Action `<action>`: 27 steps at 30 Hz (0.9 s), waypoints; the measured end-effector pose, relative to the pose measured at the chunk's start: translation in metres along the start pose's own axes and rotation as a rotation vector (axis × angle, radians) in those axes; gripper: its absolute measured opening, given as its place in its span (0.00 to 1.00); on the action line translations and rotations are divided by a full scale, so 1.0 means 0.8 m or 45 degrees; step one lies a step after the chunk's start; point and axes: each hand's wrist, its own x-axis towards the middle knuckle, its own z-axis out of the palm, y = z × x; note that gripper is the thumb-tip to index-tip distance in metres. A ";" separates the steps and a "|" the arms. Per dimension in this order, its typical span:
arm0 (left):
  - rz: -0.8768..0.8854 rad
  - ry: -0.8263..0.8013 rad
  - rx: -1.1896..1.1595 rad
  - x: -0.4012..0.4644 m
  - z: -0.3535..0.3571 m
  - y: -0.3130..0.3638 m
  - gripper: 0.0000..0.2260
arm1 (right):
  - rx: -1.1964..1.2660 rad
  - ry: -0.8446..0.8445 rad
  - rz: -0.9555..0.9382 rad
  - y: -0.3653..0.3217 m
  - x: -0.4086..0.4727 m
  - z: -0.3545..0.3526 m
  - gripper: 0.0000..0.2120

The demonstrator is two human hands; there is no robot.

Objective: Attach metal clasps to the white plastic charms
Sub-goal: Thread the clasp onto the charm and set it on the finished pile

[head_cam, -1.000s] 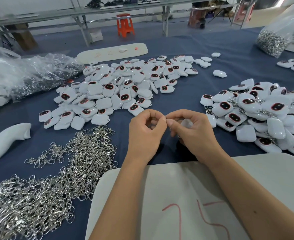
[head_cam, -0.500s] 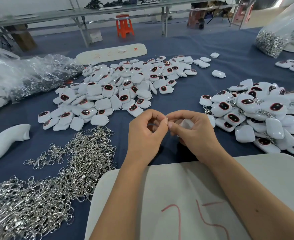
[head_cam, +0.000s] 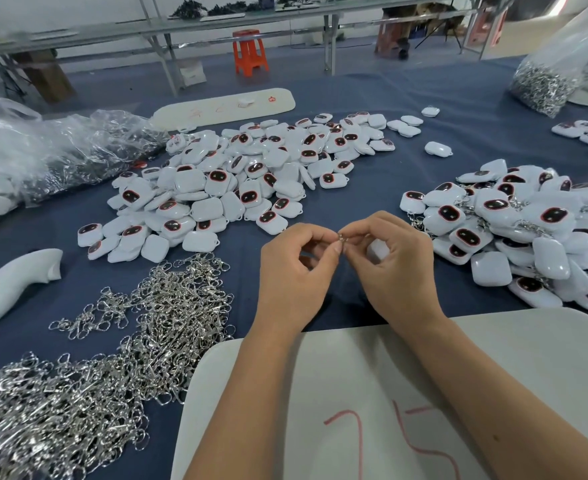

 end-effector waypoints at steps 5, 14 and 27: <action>-0.002 0.020 0.039 0.000 0.001 -0.005 0.06 | -0.066 0.013 -0.049 0.001 0.000 0.000 0.09; -0.063 -0.007 0.009 0.000 0.003 -0.006 0.03 | -0.097 0.008 -0.035 0.004 0.001 0.002 0.08; -0.182 0.097 -0.108 0.006 0.000 -0.006 0.05 | 0.164 -0.211 0.242 0.012 0.003 0.003 0.06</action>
